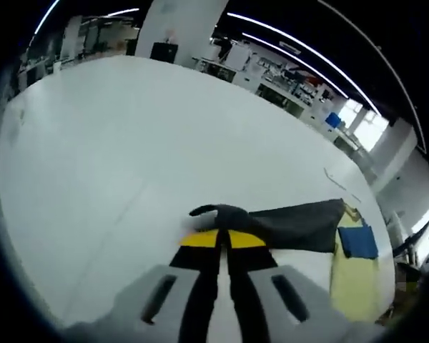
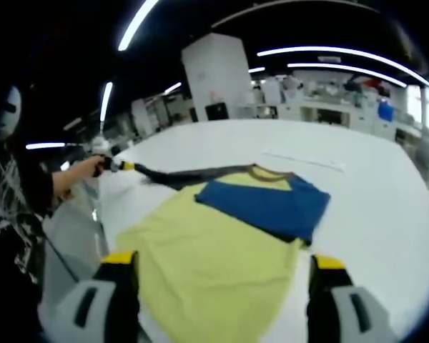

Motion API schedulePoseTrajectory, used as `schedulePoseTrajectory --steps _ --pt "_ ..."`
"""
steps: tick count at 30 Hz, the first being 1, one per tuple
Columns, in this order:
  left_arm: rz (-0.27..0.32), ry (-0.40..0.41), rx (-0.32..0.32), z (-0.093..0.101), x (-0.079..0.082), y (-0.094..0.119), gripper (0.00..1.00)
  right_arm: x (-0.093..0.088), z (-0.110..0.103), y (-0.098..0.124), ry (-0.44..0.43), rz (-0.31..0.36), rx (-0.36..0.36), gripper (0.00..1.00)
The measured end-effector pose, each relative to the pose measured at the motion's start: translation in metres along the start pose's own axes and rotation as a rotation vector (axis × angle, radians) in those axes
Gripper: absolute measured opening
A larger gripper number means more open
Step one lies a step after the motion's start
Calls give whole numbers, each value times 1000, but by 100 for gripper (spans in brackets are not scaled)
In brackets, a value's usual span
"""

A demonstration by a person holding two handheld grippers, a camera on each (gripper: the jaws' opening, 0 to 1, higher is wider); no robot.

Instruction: Fold the garment on the visible template until the final outline fits inside the template.

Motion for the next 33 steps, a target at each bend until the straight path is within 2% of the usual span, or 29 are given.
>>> schedulePoseTrajectory --steps 4,5,8,9,13,16,18,21,33 --pt "6 24 24 -12 -10 -19 0 0 0 0 1 0 -1 99" --pt "-1 37 26 -11 -12 -19 0 0 1 0 1 -1 -2 99" --pt "5 0 44 -12 -13 -22 0 0 0 2 6 -4 -7 99" --pt "-11 1 56 -11 -14 -23 0 0 0 2 5 -3 -8 99" --pt "-8 14 70 -14 -12 -26 0 0 2 3 2 4 -14 99" --pt "-11 -30 100 -16 -11 -28 0 0 1 4 2 8 -15 99" --pt "-12 -50 112 -10 -16 -28 0 1 0 4 2 10 -13 99" --pt "-5 -73 120 -17 -10 -31 0 1 0 4 2 13 -16 99" --pt "3 -121 138 -12 -9 -30 0 0 1 7 2 17 -21 99"
Point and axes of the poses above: the point that each gripper's makers call its tool centre point, and the gripper's own axes: y roughly backward along the fingers, z roughly to its right, x roughly out of its top, the point moved 9 cm from there along y, roughly backward along the fingers, and after that the axes turned 2 degrees about -z, right-handed, at the moved point
